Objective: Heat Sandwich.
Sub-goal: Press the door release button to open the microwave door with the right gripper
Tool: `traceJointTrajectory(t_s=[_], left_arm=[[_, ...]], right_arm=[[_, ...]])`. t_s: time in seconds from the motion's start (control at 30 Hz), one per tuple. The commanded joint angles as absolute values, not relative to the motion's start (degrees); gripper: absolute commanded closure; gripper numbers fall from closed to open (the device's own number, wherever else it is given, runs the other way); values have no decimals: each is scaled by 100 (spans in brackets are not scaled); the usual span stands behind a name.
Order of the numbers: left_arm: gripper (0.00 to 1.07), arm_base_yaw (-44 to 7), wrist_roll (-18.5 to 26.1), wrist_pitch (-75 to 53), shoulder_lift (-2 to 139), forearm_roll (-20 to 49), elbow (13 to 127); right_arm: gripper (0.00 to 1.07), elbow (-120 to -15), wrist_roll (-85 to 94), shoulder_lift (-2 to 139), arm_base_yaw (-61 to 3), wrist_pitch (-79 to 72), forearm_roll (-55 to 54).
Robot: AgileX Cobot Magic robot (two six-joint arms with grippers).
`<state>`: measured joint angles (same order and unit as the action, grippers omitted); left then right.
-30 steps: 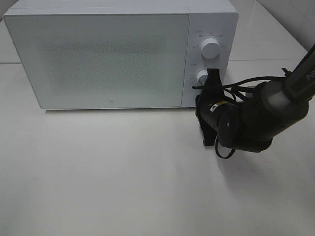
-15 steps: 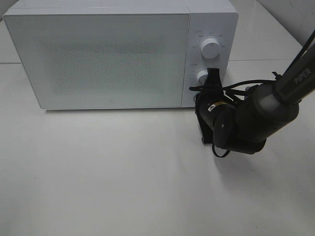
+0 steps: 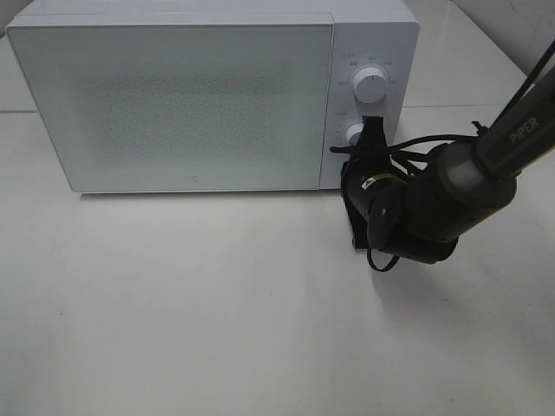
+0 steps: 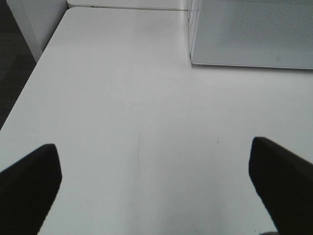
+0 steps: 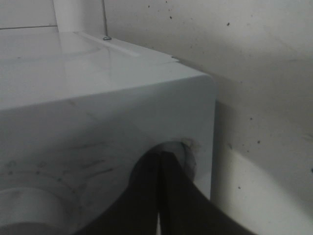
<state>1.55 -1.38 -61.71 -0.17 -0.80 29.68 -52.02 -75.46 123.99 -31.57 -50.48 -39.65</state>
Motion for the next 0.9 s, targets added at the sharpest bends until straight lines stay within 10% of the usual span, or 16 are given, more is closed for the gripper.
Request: traceJointTrajectory(t_s=[0.03,0.9], left_arm=[[7,172,-120,-6113,-63,-52,2962],[7,172,-120,-6113,-63,-52,2962]], right_arm=[[107,-5764,-7208,12359,-2836,-5707,-3684],[107,-5970,-7151,12342,-2756,-5443,-3615]])
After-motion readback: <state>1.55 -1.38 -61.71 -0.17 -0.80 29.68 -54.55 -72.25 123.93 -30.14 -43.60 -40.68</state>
